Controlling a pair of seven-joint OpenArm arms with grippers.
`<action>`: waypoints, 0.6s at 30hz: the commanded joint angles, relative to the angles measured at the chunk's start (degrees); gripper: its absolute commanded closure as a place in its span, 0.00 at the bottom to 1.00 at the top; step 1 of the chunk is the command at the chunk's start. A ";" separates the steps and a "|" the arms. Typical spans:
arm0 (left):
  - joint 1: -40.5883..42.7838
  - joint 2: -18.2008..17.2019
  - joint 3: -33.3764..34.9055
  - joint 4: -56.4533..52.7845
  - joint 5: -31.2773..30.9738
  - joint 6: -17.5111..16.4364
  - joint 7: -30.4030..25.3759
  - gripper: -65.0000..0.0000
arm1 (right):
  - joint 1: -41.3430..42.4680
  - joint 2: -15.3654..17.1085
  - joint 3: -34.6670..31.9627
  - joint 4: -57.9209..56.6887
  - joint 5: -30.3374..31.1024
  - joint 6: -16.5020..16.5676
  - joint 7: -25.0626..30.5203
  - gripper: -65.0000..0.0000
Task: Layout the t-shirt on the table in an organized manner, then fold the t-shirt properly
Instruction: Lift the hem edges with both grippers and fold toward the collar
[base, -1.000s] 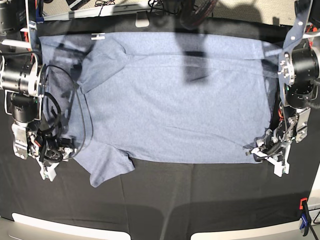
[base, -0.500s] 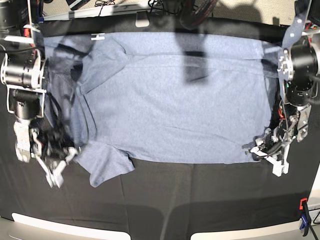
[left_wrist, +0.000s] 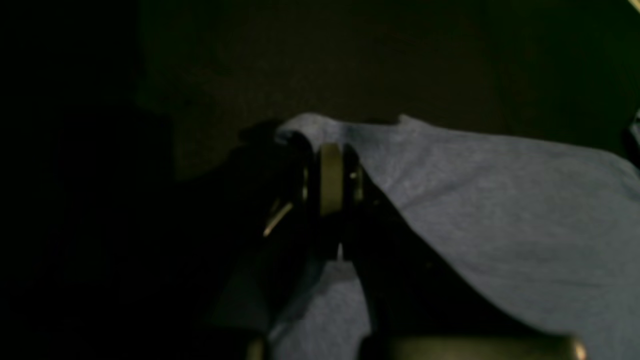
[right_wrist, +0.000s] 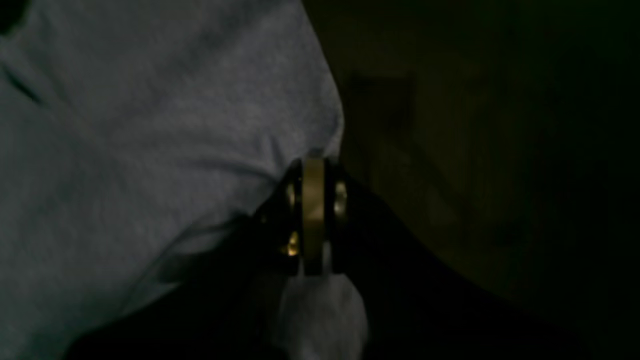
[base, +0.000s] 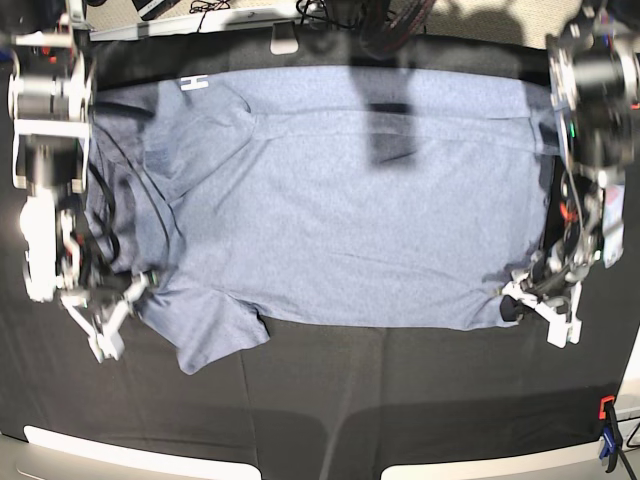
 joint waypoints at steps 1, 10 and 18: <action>-0.44 -0.59 -1.42 3.61 -1.66 -0.55 -1.51 1.00 | 0.57 1.20 0.31 2.84 0.68 -0.79 1.18 1.00; 9.25 0.57 -11.28 17.66 -9.05 -3.50 3.45 1.00 | -10.69 0.85 7.56 19.12 0.70 -2.97 1.16 1.00; 15.78 0.59 -16.13 24.46 -16.06 -7.10 7.52 1.00 | -20.20 0.74 16.70 30.08 0.96 -2.95 1.27 1.00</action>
